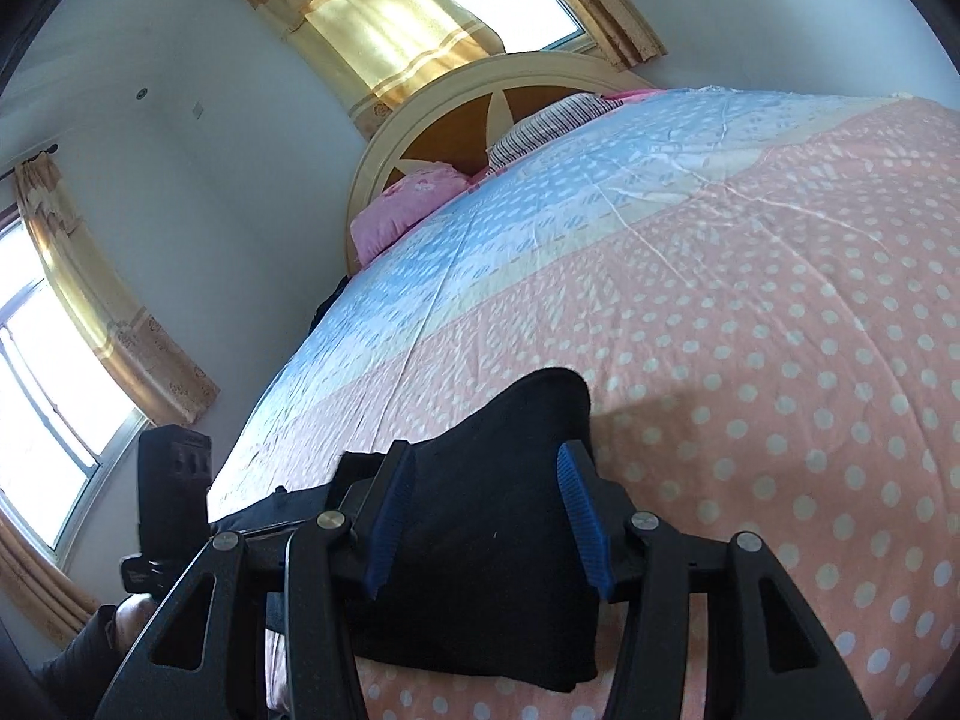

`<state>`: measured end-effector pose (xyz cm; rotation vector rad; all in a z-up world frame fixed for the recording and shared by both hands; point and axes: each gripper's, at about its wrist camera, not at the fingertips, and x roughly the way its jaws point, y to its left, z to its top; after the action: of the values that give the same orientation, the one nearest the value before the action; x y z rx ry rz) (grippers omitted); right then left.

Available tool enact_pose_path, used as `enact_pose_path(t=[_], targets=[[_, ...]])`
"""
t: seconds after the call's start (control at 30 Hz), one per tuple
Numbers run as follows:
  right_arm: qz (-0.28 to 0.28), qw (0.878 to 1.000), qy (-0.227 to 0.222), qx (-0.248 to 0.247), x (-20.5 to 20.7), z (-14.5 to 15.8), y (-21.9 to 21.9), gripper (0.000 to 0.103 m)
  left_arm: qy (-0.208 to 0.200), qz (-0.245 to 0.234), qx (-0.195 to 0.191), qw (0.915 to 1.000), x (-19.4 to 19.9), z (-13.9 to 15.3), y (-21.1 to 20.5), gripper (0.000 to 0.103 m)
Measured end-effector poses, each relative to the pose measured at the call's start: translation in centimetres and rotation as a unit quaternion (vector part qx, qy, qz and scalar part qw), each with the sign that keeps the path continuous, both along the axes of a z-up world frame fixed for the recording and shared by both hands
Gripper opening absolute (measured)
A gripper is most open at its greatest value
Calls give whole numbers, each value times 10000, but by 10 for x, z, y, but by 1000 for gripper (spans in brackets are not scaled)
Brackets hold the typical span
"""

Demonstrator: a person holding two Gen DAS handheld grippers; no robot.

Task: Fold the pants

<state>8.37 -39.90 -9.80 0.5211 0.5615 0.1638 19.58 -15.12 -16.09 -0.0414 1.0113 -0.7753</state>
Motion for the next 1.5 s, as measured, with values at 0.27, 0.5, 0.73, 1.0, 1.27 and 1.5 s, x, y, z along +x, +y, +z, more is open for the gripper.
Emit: enact_pose_path(t=[0.27,0.5,0.73,1.0,1.27,1.5], targets=[[-63,9994,-346,49,-9,8,-4,52,-52,164,-788,9967,-8,46,51,13],[871,9951,-425,-188,-7,10,32,57,285,683,-670,9950,-2,35,100,13],[1810,9777,651,-844,14,-27,79,57,649,972,-537,9917,8,-14,107,13],[1945,9781,393,-624,9,-22,77,57,388,909,-903,9910,-5,7,125,12],[2028,9704,632,-1146,10,-31,94,59,374,840,-401,9950,2,-15,114,18],[1781,9767,282,-1162,5,-17,90,59,49,1151,-123,9933,-10,5,159,65]])
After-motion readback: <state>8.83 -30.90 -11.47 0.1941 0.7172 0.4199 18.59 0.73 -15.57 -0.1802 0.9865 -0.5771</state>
